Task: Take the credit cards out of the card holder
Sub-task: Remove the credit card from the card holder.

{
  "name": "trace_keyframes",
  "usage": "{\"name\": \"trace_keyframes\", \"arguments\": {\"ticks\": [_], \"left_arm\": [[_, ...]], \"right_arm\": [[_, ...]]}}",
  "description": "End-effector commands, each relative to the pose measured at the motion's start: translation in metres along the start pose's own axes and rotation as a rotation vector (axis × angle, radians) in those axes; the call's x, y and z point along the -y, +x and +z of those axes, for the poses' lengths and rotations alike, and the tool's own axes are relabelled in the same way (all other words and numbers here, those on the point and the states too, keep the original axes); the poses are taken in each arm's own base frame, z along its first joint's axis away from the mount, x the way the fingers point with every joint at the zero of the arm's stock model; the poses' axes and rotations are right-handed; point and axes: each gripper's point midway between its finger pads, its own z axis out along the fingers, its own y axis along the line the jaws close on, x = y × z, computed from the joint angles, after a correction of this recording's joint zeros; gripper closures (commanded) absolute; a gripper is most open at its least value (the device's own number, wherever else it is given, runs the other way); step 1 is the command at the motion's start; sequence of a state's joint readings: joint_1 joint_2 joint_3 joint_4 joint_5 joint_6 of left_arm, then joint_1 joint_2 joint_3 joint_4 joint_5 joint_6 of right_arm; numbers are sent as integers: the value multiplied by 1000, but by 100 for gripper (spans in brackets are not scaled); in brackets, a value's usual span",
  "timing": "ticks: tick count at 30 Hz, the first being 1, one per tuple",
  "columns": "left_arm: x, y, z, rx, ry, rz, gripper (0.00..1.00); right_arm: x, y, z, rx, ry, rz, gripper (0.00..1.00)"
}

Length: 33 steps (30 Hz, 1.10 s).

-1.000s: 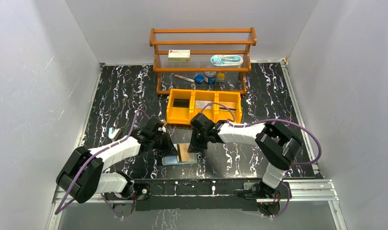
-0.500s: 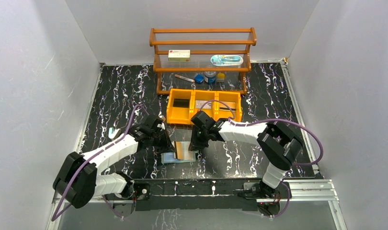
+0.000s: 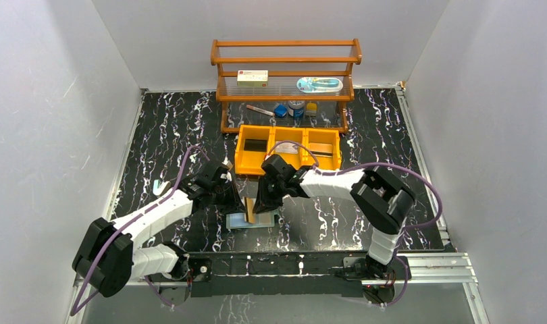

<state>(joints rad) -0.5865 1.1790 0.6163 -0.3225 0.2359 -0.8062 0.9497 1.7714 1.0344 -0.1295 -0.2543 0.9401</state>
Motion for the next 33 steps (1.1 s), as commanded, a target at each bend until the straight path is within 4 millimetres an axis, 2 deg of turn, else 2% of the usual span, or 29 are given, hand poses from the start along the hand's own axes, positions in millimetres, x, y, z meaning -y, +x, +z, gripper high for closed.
{"name": "trace_keyframes", "arguments": {"ticks": [1, 2, 7, 11, 14, 16, 18, 19, 20, 23, 25, 33], "left_arm": [[9, -4, -6, 6, 22, 14, 100], [10, -3, -4, -2, 30, 8, 99], [18, 3, 3, -38, 87, -29, 74], [18, 7, 8, -61, 91, -56, 70], [17, 7, 10, -63, 92, -52, 73], [15, 5, 10, -55, 80, -37, 79], [8, 2, 9, -41, 35, -19, 89], [3, 0, 8, -32, 1, -10, 98], [-1, -2, 4, -18, -31, -7, 100], [-4, -10, -6, 35, -59, 5, 100], [1, -15, -13, 66, -43, 15, 100], [13, -28, -26, 129, -12, 21, 100]], "right_arm": [[12, 5, 11, -25, 43, 27, 76], [16, 7, 13, -36, 54, 34, 76], [32, 15, 18, -53, 102, 59, 77], [37, 16, 16, -42, 118, 71, 78], [38, 16, 15, -42, 118, 73, 78], [38, 16, 15, -39, 120, 74, 77], [41, 15, 14, -31, 139, 80, 78], [44, 14, 13, -24, 155, 86, 78], [46, 14, 12, -18, 169, 89, 78], [51, 9, 6, 13, 205, 92, 77], [51, 5, 2, 36, 214, 91, 77], [24, -7, -7, 55, 116, 32, 75]]}}
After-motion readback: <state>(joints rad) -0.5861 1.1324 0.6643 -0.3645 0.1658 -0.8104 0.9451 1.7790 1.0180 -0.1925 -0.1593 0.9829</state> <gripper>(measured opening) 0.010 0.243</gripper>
